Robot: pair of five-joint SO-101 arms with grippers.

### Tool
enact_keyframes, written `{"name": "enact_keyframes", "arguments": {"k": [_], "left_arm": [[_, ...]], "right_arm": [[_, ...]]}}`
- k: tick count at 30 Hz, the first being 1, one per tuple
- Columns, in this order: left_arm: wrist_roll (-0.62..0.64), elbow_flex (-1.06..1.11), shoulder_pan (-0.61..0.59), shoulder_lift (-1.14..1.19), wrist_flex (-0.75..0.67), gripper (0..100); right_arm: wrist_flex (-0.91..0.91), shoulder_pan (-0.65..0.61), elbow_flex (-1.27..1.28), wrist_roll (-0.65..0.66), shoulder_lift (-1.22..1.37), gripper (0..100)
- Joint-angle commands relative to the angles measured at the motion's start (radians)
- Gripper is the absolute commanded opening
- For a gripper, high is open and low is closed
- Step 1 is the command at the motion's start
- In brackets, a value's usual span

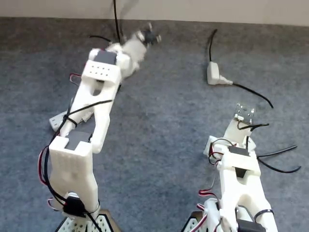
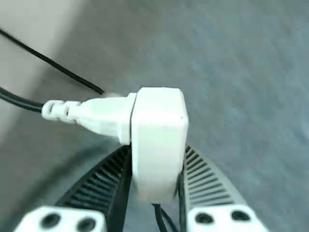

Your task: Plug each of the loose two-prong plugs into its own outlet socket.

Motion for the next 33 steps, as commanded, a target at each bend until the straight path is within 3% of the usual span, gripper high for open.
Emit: {"name": "enact_keyframes", "arguments": {"k": [1,6,12,17,20,25,33], "left_arm": [[-0.021,-0.180,-0.019,0.013,-0.221,1],[-0.299,-0.328,-0.031,0.245,-0.397,1],[-0.701,-0.573,-0.082,0.628,-0.729,1],[-0.919,-0.842,-0.099,0.949,-0.953,1],[-0.956,-1.004,-0.093,1.098,-0.988,4],[-0.954,-1.211,-0.085,1.253,-0.991,19],[-0.953,-1.230,-0.087,1.210,-1.062,20]], "right_arm": [[-0.016,0.005,-0.015,-0.012,-0.021,0.9],[-0.016,0.005,-0.015,-0.012,-0.021,0.9],[-0.016,0.005,-0.015,-0.012,-0.021,0.9],[-0.016,0.005,-0.015,-0.012,-0.021,0.9],[-0.016,0.005,-0.015,-0.012,-0.021,0.9],[-0.016,0.005,-0.015,-0.012,-0.021,0.9],[-0.016,0.005,-0.015,-0.012,-0.021,0.9]]}}
